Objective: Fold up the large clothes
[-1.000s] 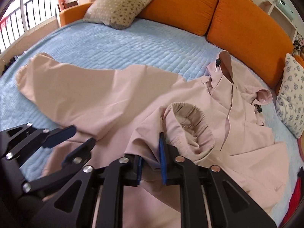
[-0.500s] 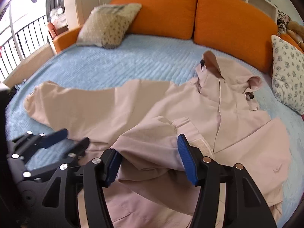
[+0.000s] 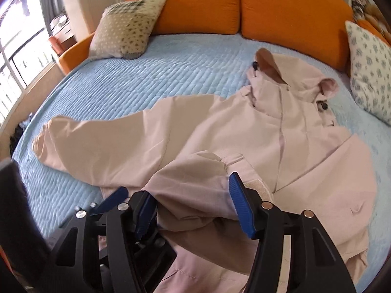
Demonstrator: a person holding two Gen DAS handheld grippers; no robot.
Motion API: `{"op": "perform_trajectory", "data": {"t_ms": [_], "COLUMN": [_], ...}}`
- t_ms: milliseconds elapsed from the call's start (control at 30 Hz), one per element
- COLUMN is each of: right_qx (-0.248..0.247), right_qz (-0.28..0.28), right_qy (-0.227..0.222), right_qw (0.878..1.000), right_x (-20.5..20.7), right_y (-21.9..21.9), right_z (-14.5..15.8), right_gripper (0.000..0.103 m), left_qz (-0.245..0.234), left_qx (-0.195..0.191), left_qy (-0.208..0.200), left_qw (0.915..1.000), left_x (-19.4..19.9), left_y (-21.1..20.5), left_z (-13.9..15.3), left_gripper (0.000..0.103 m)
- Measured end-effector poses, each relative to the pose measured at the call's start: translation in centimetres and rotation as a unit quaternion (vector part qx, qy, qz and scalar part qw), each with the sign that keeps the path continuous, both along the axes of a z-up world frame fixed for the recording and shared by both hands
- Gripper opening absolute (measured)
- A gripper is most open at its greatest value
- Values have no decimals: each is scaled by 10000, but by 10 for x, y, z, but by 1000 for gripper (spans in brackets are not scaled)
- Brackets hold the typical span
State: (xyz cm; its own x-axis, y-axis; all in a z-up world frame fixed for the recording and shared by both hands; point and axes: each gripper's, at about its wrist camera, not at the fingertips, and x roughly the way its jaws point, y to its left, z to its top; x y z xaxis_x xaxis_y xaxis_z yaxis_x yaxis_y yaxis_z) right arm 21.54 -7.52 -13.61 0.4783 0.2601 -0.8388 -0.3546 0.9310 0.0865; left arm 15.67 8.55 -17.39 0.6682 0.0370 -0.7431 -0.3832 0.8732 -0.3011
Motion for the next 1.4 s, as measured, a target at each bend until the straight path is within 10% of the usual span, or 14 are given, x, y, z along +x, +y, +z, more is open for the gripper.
{"op": "perform_trajectory", "data": {"t_ms": [267,333,567,800,867,1033,1233,1400], "right_qx": [143,311,-304,-594,-503,-955,-1684,-2283], "right_qz": [79,222,408,-248,-381,-368,-356,-784], "right_qy": [129,140,-764,-1549,-1269,-507,-301,-668], "right_qw": [9998,9992,9958,9858,9899,9935,9846,9681], "right_x": [-1,-5,-37,-28,-11,20,24,30], "right_y": [-18,-20,-30,-114,-144,-167,-173,-201], "right_z": [9,15,53,68,55,1,-55,-91], "right_gripper": [64,92,92,91,74,71,71,71], "left_qz": [558,520,521,75,-399,-1492,-1341,-708], "left_qx": [354,542,876,1367,1441,1941,3053,3326], "left_qy": [373,427,433,-233,-279,21,787,780], "left_qw": [9971,9963,9938,9903,9884,9696,9395,9372], "left_x": [32,37,30,6,15,40,69,56], "left_y": [6,5,7,-13,-36,-119,-134,-84], "left_z": [-21,-21,-5,71,83,59,-15,-17], "left_gripper": [60,60,60,66,70,71,72,73]}}
